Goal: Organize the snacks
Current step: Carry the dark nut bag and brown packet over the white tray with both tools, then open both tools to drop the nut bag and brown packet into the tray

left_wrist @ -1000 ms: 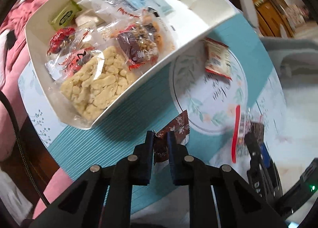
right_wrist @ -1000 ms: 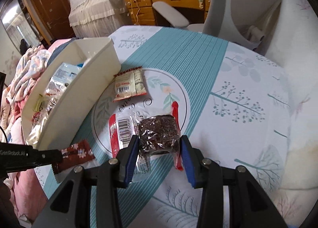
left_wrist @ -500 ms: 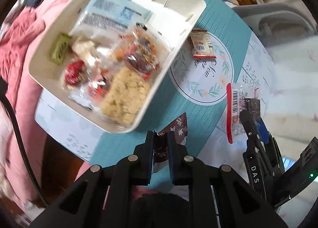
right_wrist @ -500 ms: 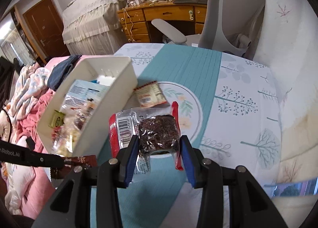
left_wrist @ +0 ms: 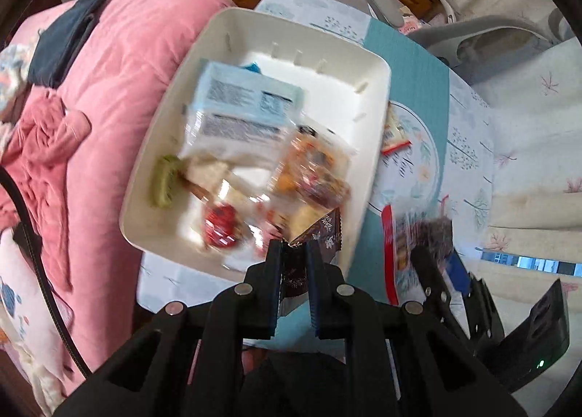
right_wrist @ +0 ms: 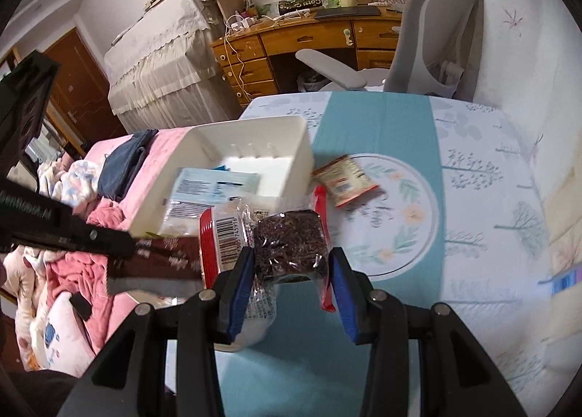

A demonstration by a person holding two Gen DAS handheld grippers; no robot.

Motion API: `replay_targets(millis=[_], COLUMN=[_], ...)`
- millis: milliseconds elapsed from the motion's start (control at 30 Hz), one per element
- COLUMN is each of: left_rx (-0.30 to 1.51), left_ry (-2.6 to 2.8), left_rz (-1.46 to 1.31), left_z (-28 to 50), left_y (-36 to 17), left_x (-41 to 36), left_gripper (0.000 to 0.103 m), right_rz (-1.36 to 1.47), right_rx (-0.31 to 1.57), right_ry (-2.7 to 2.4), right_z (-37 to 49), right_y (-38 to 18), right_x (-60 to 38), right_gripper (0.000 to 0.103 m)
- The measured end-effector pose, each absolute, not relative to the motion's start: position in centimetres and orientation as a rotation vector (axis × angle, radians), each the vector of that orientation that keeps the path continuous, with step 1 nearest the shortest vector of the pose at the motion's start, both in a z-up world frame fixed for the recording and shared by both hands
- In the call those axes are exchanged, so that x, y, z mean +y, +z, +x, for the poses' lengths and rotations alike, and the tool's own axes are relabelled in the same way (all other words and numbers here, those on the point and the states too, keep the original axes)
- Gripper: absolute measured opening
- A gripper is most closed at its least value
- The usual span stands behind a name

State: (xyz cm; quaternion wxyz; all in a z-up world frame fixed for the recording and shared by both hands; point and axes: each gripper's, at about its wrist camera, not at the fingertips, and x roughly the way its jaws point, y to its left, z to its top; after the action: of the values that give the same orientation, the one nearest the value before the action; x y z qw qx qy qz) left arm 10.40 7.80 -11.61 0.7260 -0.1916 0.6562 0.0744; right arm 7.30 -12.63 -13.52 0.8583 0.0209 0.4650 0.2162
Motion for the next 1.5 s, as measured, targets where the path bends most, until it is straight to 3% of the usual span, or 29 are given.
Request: replay_targets(millis=[400, 833, 967, 1133, 1200, 1367, 1500], left_rx=[1.435, 1.36, 1.359, 1.342, 1.331, 1.306, 1.297], left_ry=[0.187, 0.172, 0.133, 0.064, 0.056, 0.069, 0.129], left_rz=[-0.312, -0.303, -0.288, -0.285, -0.299, -0.34, -0.364], left_z=[11.0, 9.7, 9.7, 9.4, 9.2, 9.0, 9.0], left_y=[-13.6, -13.5, -13.4, -13.1, -13.1, -13.5, -13.6], left_x=[13.9, 15.8, 14.9, 12.7, 11.9, 10.3, 9.2], left_gripper=[0.011, 0.012, 0.02, 0.034, 0.052, 0.058, 0.07], right_rz=[0.157, 0.095, 0.097, 0.097, 0.091, 0.066, 0.037], right_rx=[0.998, 1.075, 1.08, 1.068, 1.059, 1.03, 1.044], right_ry=[0.458, 0.522, 0.517, 0.493, 0.478, 0.457, 0.457], right_z=[5.2, 5.0, 4.8, 5.3, 5.8, 7.3, 9.0], right_y=[-15.5, -16.6, -16.0, -15.3, -15.1, -14.8, -15.1], right_x=[-7.0, -3.3, -3.9, -5.6, -6.5, -8.8, -10.5], right_gripper=[0.042, 0.044, 0.055, 0.057, 0.057, 0.065, 0.066])
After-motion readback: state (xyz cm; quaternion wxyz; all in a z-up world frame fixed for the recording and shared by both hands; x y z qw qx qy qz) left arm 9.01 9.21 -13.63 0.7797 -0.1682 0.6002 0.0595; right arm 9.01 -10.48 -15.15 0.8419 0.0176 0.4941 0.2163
